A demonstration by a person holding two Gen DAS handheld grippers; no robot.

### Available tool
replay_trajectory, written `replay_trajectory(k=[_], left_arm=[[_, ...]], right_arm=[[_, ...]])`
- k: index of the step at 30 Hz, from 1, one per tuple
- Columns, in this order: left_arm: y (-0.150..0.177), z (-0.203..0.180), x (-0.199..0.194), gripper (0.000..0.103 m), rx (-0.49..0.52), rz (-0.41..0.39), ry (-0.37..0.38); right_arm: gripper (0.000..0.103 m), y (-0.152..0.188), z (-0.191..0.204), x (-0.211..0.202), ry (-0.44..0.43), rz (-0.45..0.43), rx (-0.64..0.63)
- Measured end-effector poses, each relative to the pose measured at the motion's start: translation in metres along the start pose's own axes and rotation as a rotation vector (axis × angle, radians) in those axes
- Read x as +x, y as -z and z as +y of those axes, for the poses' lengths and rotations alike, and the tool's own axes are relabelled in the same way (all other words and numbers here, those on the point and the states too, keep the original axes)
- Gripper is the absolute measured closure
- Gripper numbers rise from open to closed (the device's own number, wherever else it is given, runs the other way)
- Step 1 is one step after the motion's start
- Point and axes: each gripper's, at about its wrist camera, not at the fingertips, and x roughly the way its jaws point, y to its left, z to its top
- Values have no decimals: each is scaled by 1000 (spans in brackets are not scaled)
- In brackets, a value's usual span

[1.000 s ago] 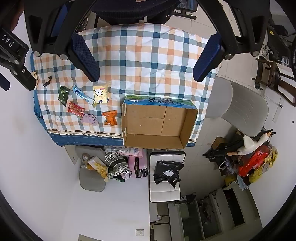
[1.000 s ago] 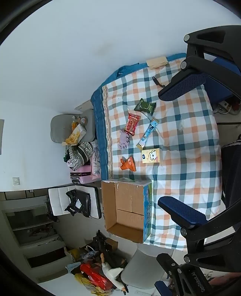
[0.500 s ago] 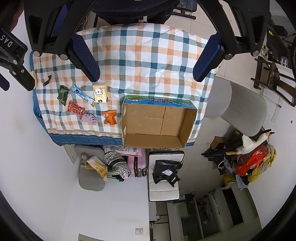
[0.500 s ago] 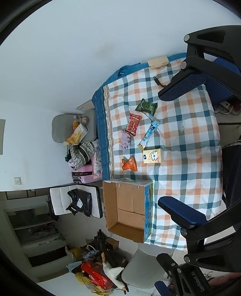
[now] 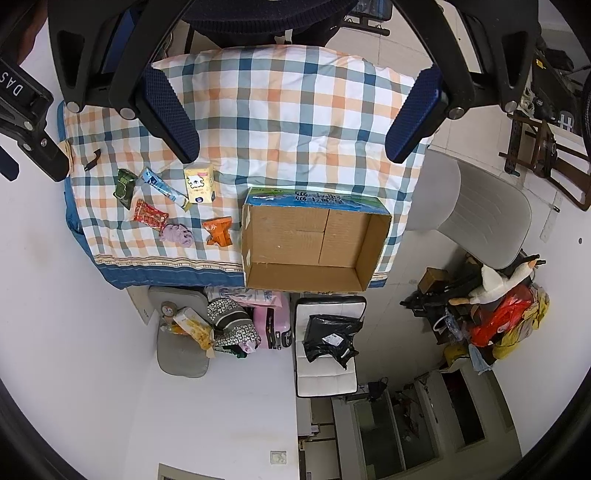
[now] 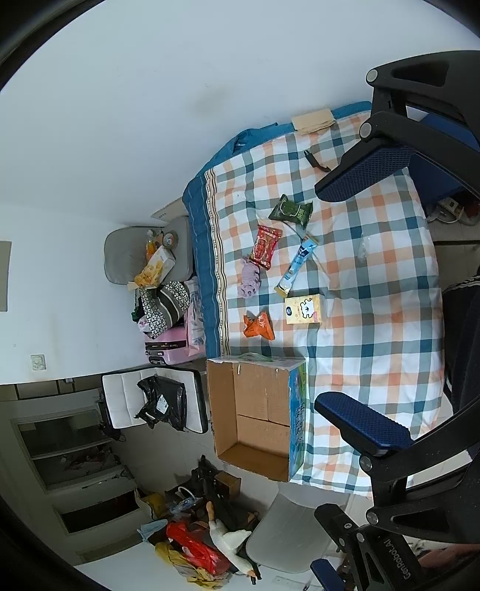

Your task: Organize soft objects

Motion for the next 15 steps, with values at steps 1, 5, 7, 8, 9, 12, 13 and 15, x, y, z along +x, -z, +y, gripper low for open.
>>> replay_trajectory(k=[1,5,7,8,9,12,13,15], left_arm=[[-1,-1,1,0,-1,-4,-1],[-7,15,1,0,0,-14,-3],[-12,19,-5,0,1,-20,-6],[-14,20,-8,0,1,-21,-4],[-14,20,-8,0,0,-24,-4],[-10,14,-17,0,-1,-41,-12],[-9,13,-17,0,0,-44,-14],[-10,14,-17,0,0,-51,-17]], right_arm=[[0,-1,0,0,-1,1,1],[0,0,1,-2,2,-9,3],[0,-1,5,-4,5,-13,2],[0,-1,6,-5,4,-14,2],[0,-2,4,-4,4,-12,4],[0,-3,2,-4,2,-12,6],[0,-5,3,-5,3,-13,5],[0,-9,0,-9,2,-18,11]])
